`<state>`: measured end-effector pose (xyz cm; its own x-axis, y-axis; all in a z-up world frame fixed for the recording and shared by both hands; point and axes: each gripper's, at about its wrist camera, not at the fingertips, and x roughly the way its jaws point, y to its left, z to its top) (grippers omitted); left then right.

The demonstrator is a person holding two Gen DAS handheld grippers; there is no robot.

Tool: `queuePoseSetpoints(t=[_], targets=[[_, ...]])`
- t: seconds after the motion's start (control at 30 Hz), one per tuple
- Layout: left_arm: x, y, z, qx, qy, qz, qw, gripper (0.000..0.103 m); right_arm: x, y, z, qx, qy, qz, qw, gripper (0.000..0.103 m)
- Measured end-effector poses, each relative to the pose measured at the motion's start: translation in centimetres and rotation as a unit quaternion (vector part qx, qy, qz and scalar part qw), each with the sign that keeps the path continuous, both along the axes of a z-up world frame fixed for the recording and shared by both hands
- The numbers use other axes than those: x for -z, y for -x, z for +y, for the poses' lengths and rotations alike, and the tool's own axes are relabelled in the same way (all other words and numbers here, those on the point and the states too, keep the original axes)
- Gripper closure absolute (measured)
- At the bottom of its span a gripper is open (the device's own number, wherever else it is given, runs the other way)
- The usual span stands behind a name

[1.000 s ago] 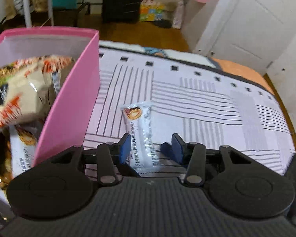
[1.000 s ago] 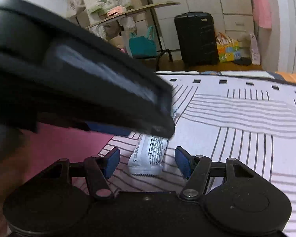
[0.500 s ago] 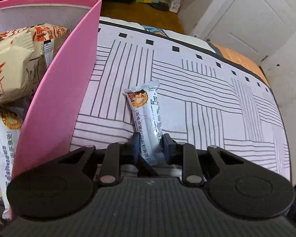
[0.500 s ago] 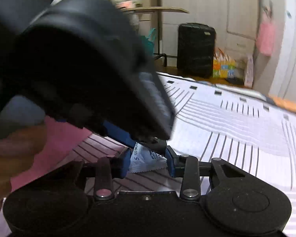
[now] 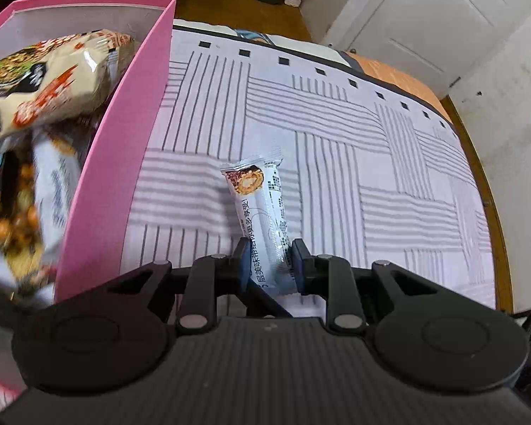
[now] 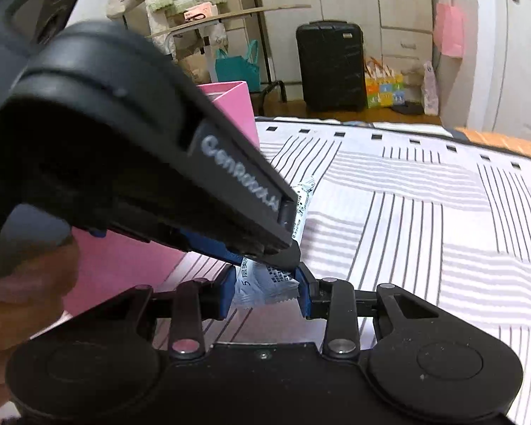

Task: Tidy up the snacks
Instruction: 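Carry the white bar with the left tool into the box and release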

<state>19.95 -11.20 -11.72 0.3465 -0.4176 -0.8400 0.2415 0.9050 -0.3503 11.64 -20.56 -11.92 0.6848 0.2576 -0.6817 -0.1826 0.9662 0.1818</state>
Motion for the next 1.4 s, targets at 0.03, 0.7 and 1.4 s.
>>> queuePoseSetpoints(t=[0.03,0.7,1.4], targets=[[-0.4,0.7,0.1,0.003,0.001,-0.002,1.0,0.079,-0.4,0.8,-0.1,-0.001,-0.003,0.005,1.0,0.063],[-12.5,9.9,7.9,0.007,0.035,-0.123,0.9918,0.079,-11.2,6.4,3.5,-0.061,0.001,-0.07,0.996,0.063],[-7.7,0.9,21.9,-0.177,0.034,-0.029,0.9833,0.077,-8.9,-5.6,14.5,-0.279,-0.023,0.03,0.959,0.063]])
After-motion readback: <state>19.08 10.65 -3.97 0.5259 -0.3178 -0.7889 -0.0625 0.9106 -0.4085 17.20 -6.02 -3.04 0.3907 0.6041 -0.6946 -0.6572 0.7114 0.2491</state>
